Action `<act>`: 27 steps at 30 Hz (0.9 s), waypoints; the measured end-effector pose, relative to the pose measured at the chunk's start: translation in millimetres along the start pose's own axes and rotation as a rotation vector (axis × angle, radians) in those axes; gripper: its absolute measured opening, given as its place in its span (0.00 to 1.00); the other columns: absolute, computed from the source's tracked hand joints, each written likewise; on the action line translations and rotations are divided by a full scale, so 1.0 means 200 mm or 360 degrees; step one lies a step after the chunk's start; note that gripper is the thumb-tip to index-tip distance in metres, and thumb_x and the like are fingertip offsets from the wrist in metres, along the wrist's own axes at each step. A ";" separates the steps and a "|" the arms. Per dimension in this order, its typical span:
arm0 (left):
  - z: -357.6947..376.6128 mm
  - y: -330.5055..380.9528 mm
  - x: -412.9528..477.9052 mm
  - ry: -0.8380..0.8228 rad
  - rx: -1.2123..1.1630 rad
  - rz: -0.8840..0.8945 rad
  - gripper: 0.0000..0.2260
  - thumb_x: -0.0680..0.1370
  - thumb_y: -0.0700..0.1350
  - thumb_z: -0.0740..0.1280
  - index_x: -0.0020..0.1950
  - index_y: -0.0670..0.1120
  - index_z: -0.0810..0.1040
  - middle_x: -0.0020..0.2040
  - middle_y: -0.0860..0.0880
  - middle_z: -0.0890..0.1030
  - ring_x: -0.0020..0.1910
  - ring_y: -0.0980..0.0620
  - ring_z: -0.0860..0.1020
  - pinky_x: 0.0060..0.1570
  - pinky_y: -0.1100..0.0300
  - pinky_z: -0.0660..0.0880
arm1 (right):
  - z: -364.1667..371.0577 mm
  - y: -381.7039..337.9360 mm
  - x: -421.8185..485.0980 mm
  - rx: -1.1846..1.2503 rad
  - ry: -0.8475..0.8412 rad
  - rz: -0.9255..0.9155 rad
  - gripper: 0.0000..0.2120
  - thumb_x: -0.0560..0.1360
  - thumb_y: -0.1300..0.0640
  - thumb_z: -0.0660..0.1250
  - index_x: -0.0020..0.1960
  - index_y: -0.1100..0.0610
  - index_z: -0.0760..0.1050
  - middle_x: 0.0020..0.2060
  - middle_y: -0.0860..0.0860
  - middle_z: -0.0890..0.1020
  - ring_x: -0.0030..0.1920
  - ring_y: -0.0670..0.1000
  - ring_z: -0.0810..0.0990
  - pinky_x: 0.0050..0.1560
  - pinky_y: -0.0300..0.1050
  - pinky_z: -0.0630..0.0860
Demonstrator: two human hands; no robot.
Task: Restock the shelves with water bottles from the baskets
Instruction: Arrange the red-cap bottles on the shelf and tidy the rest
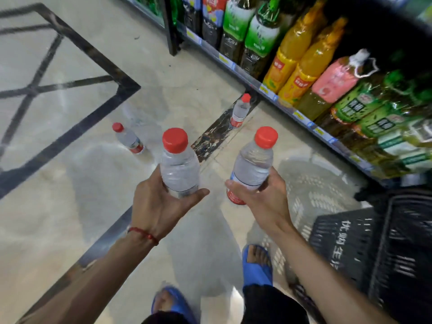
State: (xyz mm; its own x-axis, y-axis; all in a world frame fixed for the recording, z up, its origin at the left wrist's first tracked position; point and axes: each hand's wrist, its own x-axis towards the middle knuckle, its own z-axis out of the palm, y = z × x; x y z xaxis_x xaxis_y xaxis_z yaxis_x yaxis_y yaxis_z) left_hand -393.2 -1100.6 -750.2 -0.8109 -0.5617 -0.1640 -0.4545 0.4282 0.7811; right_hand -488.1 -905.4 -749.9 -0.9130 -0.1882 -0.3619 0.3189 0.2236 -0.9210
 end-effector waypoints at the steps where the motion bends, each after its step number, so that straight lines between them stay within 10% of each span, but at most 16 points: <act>1: -0.08 0.11 -0.05 -0.0037 -0.0018 -0.0016 0.34 0.62 0.66 0.80 0.63 0.51 0.80 0.55 0.57 0.85 0.58 0.52 0.83 0.54 0.60 0.75 | -0.05 -0.14 -0.10 0.0036 0.0002 0.0037 0.19 0.69 0.68 0.81 0.55 0.58 0.79 0.44 0.52 0.85 0.38 0.41 0.82 0.36 0.32 0.78; 19: -1.02 1.60 -1.03 -0.0903 0.0092 0.0494 0.36 0.59 0.77 0.75 0.55 0.52 0.81 0.48 0.58 0.85 0.49 0.56 0.84 0.50 0.52 0.81 | -0.76 -1.39 -2.00 0.0272 0.0866 0.0108 0.24 0.64 0.54 0.85 0.53 0.63 0.80 0.44 0.57 0.87 0.42 0.55 0.85 0.44 0.55 0.83; 27: -0.93 1.99 -1.66 -0.1188 0.0062 0.0751 0.32 0.63 0.68 0.78 0.59 0.50 0.82 0.52 0.59 0.86 0.52 0.59 0.84 0.51 0.52 0.81 | -1.12 -1.44 -2.79 0.0361 0.1052 0.0058 0.19 0.66 0.66 0.84 0.53 0.64 0.81 0.43 0.56 0.87 0.39 0.47 0.83 0.40 0.38 0.80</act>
State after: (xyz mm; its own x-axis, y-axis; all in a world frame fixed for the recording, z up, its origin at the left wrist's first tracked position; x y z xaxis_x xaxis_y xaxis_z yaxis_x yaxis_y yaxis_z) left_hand -236.3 -876.0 -273.1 -0.9399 0.2829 -0.1912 -0.0129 0.5302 0.8477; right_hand -127.8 -650.2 -249.7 -0.8410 0.4529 -0.2960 0.3321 0.0002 -0.9432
